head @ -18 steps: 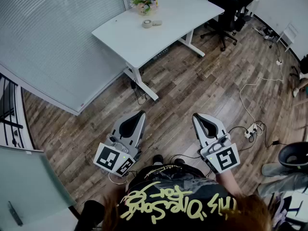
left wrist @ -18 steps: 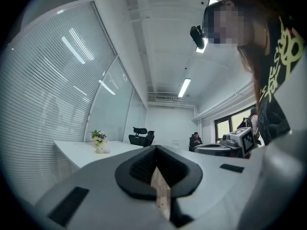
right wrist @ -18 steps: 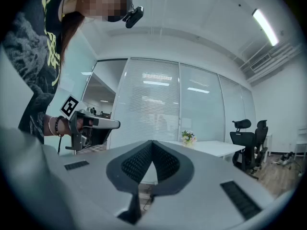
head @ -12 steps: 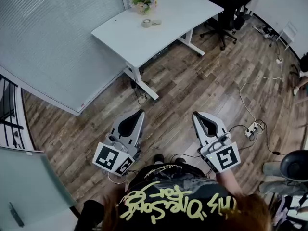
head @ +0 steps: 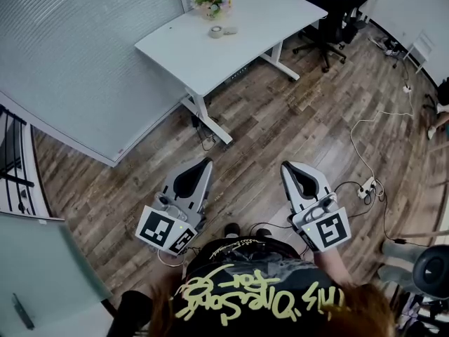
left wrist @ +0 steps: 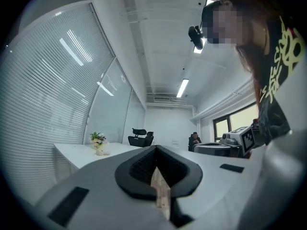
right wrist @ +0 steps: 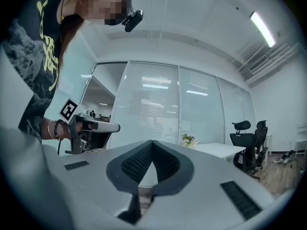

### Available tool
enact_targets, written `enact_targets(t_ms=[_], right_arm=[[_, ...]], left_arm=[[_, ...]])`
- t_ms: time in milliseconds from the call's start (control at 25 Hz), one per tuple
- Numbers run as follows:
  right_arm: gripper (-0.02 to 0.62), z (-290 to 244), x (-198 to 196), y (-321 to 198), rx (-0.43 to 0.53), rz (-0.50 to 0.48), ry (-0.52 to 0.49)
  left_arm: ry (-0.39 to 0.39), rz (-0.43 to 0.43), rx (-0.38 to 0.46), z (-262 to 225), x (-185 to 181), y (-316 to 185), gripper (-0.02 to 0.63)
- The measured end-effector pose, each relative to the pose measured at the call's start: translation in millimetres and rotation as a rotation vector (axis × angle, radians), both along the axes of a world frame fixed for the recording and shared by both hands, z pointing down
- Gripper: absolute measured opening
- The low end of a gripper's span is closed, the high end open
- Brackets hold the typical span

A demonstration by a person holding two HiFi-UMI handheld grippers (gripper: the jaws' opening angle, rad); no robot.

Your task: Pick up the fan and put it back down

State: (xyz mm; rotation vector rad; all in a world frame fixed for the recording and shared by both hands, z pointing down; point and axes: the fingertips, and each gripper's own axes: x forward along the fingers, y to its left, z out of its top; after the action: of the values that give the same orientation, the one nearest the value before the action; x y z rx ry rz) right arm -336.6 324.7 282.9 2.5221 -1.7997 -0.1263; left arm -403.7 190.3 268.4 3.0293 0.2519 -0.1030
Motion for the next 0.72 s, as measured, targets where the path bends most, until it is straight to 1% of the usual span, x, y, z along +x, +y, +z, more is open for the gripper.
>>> enact_targets(t_ms=[360,440,520,600,640,720], right_arm=[[0.003,-2,-2,-2,0.046,0.004,-0.033],[0.027,-3,-1,-5,0.055,-0.004,-0.048],[0.119,-6,-1,-8,0.068,-0.002,-0.049],[0.248,-13,0,-9,0.093,0.007,-0.033],[0.266,-17,-1,-9,0.111,0.007,-0.018],[0.314,-23,-3,-9,0.137,-0.002,0.014]], left_arm=[[0.031,-0.006,0.021,-5,-4,2,-0.006],[0.032,-0.004,0.029,-5,-2,3,0.035],[0.030,-0.002,0.037,-6,0,3,0.074],[0.036,0.002,0.039,-8,1,4,0.135],[0.040,0.009,0.037,-9,2,5,0.180],[0.045,0.031,0.028,-10,3,7,0.299]])
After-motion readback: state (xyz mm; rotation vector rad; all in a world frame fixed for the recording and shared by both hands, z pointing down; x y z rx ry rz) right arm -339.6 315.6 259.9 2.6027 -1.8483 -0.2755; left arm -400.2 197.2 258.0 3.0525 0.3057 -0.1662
